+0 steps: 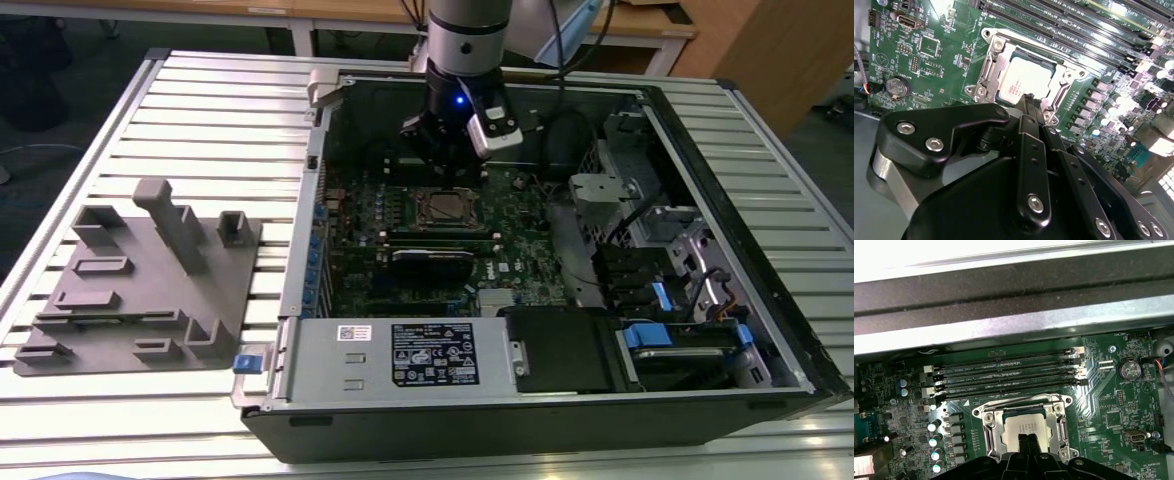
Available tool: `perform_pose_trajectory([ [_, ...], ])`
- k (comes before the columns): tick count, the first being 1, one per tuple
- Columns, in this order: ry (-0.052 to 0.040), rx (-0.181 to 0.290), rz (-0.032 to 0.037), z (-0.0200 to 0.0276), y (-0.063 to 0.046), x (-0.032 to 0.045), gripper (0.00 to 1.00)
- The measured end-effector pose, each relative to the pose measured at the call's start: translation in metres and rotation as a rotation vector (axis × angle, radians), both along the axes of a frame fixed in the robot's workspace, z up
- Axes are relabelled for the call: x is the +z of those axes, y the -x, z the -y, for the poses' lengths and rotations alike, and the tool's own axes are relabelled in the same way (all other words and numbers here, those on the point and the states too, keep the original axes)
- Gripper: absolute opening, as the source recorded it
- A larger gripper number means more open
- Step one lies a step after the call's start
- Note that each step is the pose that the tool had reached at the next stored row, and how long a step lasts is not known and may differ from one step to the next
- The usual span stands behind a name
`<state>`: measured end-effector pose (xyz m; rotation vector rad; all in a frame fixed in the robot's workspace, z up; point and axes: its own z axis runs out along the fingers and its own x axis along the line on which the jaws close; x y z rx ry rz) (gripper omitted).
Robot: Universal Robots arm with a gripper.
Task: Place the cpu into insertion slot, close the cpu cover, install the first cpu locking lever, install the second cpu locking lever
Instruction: 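Install the second cpu locking lever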
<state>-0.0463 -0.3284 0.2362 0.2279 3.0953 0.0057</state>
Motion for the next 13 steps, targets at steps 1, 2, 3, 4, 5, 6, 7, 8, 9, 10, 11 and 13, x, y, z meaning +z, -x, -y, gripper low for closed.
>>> perform_pose_trajectory([
  [1,0.0001,0.0,0.0,0.0,0.0,0.0001,0.1],
  [2,0.0001,0.0,0.0,0.0,0.0,0.0002,0.1],
  [3,0.0002,0.0,-0.0001,0.0002,0.0,0.0002,0.1],
  [4,0.0002,0.0,-0.0001,0.0005,0.0,0.0002,0.1],
  [5,0.0001,0.0,-0.0001,0.0005,0.0,0.0002,0.1],
  [6,0.0002,0.0,-0.0001,0.0005,0.0,0.0002,0.1],
  [7,0.0001,0.0,-0.0001,0.0005,0.0,0.0002,0.1],
  [8,0.0001,0.0,-0.0001,0.0006,0.0,0.0002,0.1],
  [9,0.0002,0.0,-0.0002,0.0006,0.0001,0.0007,0.1],
  [10,0.0002,0.0,-0.0001,0.0006,0.0001,0.0012,0.1],
  [11,0.0001,0.0,0.0,0.0006,0.0,0.0017,0.1],
  [13,0.0001,0.0,0.0,0.0006,0.0,0.0029,0.1],
])
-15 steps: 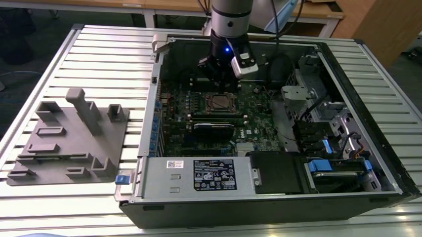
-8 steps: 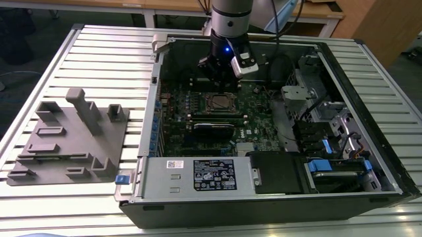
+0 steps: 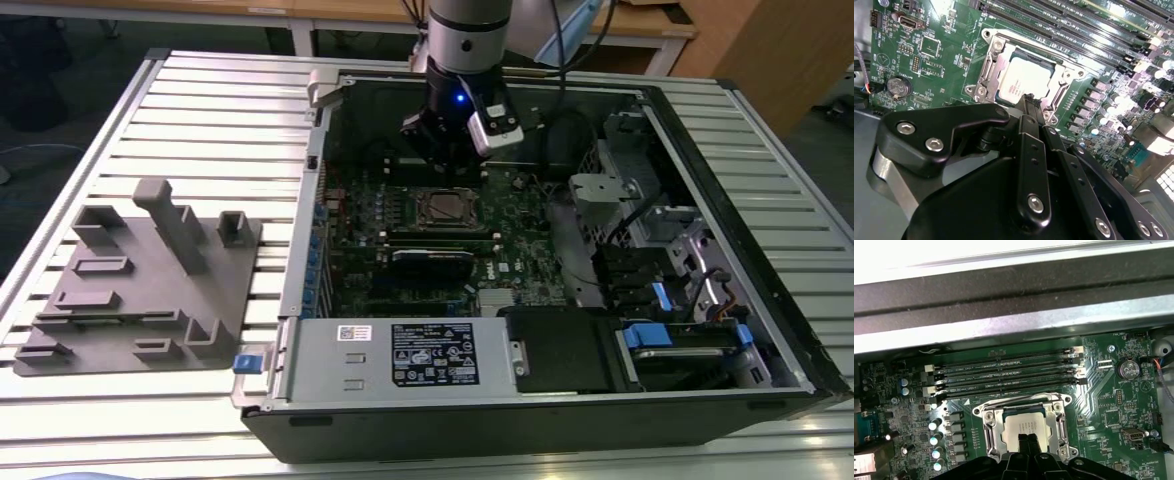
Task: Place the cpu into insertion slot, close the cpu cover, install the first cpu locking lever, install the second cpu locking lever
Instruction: 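Install the second cpu locking lever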
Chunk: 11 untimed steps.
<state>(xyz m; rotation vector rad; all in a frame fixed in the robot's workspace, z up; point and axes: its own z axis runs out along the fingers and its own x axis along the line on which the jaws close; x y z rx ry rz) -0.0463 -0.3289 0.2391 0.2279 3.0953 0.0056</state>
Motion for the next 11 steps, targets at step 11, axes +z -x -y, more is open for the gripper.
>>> perform_pose_trajectory([
  [11,0.0,0.0,0.0,0.003,0.0,0.0004,0.1],
])
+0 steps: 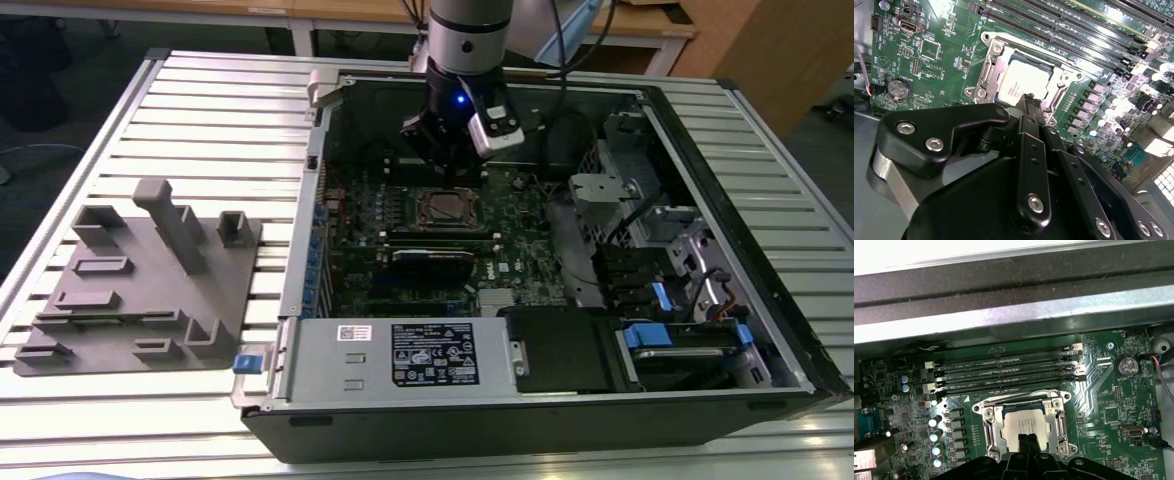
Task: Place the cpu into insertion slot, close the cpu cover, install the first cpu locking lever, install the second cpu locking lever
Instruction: 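Install the second cpu locking lever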
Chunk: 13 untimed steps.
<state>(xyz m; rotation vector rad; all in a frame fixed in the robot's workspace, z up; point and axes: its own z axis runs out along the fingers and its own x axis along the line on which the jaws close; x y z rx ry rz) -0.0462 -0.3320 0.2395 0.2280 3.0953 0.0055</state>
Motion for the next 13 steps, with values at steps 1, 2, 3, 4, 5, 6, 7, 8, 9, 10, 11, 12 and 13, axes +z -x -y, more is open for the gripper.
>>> perform_pose_trajectory([
  [1,0.0,0.0,0.0,0.0001,0.0,0.0,0.1],
  [2,0.0,0.0,0.0,0.0001,0.0,0.0,0.1],
  [3,0.0,0.0,0.0,0.0001,0.0,0.0,0.1],
  [4,0.0,0.0,0.0,0.0001,0.0,0.0001,0.1],
  [5,0.0003,0.0,-0.0002,0.0002,0.0001,0.0007,0.1],
  [6,0.0001,0.0,-0.0001,0.0002,0.0001,0.0013,0.1],
  [7,-0.0001,0.0,0.0001,0.0001,0.0,0.0018,0.1],
  [8,-0.0002,0.0,0.0001,0.0002,0.0,0.002,0.1],
  [9,-0.0002,0.0,0.0001,0.0005,0.0,0.0021,0.1],
  [10,-0.0002,0.0,0.0001,0.0009,-0.0001,0.0021,0.1],
  [11,-0.0001,0.0,0.0,0.0015,0.0,0.0021,0.1],
  [12,-0.0001,0.0,0.0,0.0024,0.0,0.0021,0.1],
  [13,-0.0001,0.0,0.0,0.0035,0.0,0.0021,0.1],
])
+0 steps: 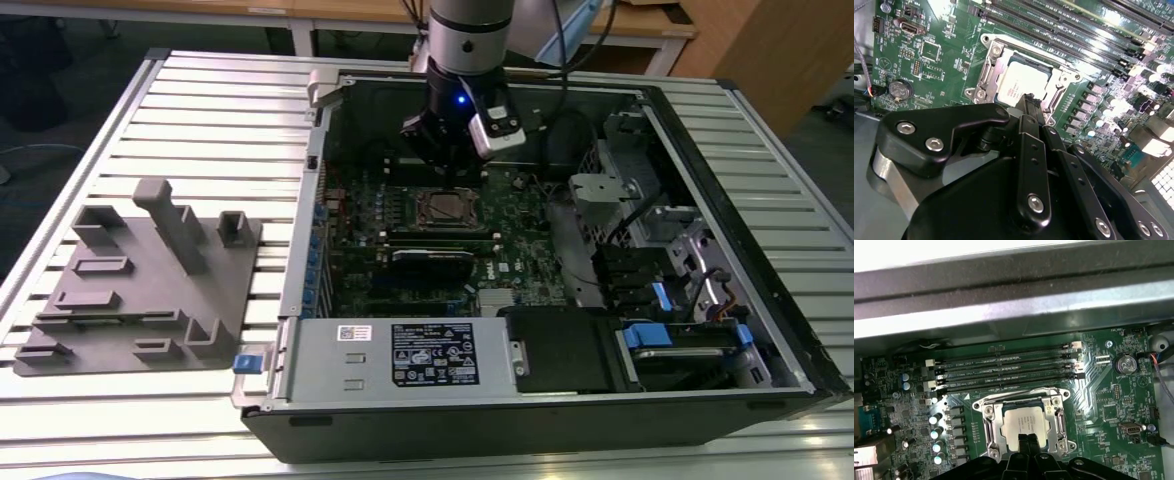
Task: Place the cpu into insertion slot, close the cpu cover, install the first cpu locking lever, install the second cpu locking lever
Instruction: 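Install the second cpu locking lever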
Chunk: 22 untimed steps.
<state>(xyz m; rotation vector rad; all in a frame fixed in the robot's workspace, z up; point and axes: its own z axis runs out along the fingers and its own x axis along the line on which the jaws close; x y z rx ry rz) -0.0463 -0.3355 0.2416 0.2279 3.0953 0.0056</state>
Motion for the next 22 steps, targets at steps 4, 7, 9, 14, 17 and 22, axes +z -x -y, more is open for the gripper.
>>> perform_pose_trajectory([
  [4,0.0026,0.0,0.0,0.0052,0.0,0.0,0.1],
  [7,0.0082,0.0,0.0,0.009,0.0,0.0,0.1],
  [9,0.0128,0.0,0.0001,0.0117,0.0,0.0,0.1],
  [14,0.0223,0.0,0.0,0.0183,0.0,0.0,0.1],
  [17,0.0262,0.0,0.0,0.023,0.0,0.0,0.1],
  [22,0.0297,0.0,0.0,0.0289,0.0,0.0,0.1],
])
